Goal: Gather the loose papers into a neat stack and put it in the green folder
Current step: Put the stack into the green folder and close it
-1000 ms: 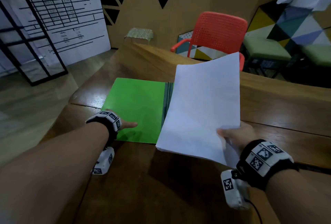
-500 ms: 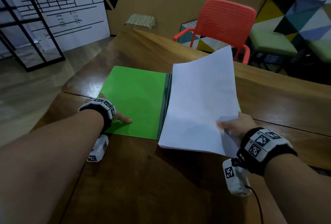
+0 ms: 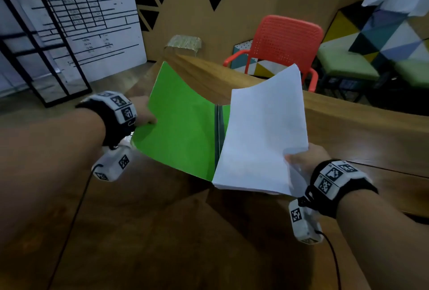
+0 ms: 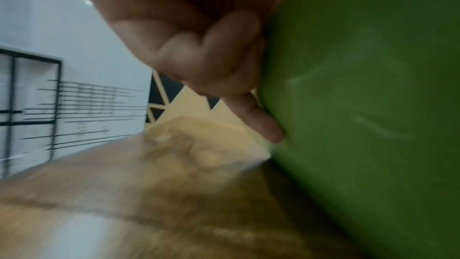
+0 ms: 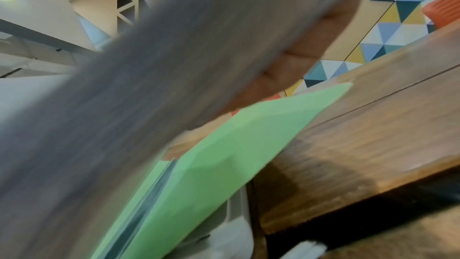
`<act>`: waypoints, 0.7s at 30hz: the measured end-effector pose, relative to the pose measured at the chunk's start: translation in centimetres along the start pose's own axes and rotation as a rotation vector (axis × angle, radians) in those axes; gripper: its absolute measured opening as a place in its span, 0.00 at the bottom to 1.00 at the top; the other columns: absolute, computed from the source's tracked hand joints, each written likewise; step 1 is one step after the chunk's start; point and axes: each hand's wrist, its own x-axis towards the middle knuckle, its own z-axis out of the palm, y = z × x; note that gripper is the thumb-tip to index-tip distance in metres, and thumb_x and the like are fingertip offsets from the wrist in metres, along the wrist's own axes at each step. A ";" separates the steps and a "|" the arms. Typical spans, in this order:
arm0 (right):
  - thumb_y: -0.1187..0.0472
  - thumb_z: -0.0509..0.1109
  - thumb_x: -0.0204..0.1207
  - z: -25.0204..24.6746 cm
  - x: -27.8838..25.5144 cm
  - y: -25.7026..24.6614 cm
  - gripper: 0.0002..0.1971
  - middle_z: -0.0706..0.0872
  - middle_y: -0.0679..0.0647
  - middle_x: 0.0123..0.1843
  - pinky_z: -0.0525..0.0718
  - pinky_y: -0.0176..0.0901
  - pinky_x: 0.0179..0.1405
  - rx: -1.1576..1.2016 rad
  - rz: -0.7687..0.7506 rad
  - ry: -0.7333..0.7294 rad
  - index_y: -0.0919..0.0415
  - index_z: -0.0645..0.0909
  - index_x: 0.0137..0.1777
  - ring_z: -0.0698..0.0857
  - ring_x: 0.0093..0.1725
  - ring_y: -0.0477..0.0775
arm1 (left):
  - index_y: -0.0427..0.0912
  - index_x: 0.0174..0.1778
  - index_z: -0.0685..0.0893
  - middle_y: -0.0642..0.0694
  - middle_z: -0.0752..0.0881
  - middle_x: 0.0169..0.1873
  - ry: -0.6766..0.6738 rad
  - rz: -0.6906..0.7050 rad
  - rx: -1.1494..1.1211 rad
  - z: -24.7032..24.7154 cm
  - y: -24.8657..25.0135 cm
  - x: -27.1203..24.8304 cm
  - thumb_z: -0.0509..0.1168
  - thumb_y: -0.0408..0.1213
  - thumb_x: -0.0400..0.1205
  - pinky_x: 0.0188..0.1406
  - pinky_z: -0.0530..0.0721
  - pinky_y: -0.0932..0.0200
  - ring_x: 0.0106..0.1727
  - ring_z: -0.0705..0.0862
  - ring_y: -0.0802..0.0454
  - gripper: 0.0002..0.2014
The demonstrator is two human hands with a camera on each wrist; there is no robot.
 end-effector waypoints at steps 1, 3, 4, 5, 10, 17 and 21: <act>0.68 0.72 0.72 -0.6 -0.7 0.0 0.19 0.84 0.59 0.54 0.79 0.45 0.50 0.009 -0.009 -0.002 0.70 0.80 0.63 0.81 0.51 0.60 | 0.32 0.64 0.76 0.33 0.83 0.59 0.010 0.048 -0.015 -1.0 0.6 -1.1 0.67 0.35 0.78 0.47 0.79 0.54 0.54 0.82 0.38 0.19; 0.70 0.71 0.72 -1.7 -2.1 0.1 0.20 0.84 0.60 0.56 0.79 0.46 0.53 0.008 -0.009 -0.005 0.69 0.78 0.65 0.82 0.54 0.61 | 0.32 0.66 0.76 0.32 0.83 0.61 0.025 0.149 -0.014 -2.5 2.0 -3.8 0.65 0.33 0.79 0.51 0.79 0.53 0.57 0.82 0.37 0.19; 0.71 0.71 0.72 -2.1 -3.0 0.4 0.20 0.85 0.61 0.58 0.80 0.48 0.56 0.002 -0.014 -0.011 0.69 0.78 0.65 0.83 0.57 0.63 | 0.33 0.66 0.76 0.33 0.83 0.61 0.028 0.183 -0.021 -3.0 2.5 -5.3 0.64 0.33 0.79 0.54 0.80 0.50 0.59 0.82 0.36 0.19; 0.71 0.71 0.71 -2.5 -3.9 0.6 0.20 0.85 0.63 0.59 0.80 0.50 0.59 -0.005 -0.029 -0.017 0.69 0.79 0.64 0.83 0.59 0.64 | 0.34 0.66 0.76 0.34 0.83 0.61 0.018 0.207 -0.034 -3.4 2.9 -7.0 0.64 0.32 0.79 0.58 0.82 0.47 0.58 0.83 0.36 0.19; 0.71 0.71 0.69 -2.9 -9.3 3.9 0.19 0.86 0.62 0.58 0.81 0.51 0.61 -0.032 -0.078 -0.036 0.68 0.81 0.62 0.84 0.58 0.64 | 0.30 0.61 0.78 0.31 0.86 0.55 -0.154 0.357 -0.143 -3.1 4.0 -15.9 0.61 0.27 0.79 0.57 0.84 0.34 0.55 0.86 0.32 0.14; 0.73 0.72 0.70 -0.6 -16.6 12.4 0.20 0.85 0.65 0.55 0.81 0.50 0.58 0.085 0.087 -0.119 0.72 0.79 0.63 0.83 0.53 0.61 | 0.39 0.62 0.71 0.34 0.82 0.53 -0.090 0.325 -0.127 0.9 2.9 -24.7 0.58 0.28 0.80 0.32 0.82 0.50 0.40 0.82 0.40 0.14; 0.74 0.70 0.70 1.1 -19.9 16.2 0.19 0.86 0.58 0.43 0.85 0.50 0.47 0.039 0.123 -0.207 0.71 0.79 0.62 0.83 0.44 0.59 | 0.34 0.62 0.72 0.29 0.82 0.54 -0.165 0.325 -0.110 2.7 1.9 -27.0 0.59 0.27 0.78 0.33 0.82 0.46 0.41 0.84 0.37 0.16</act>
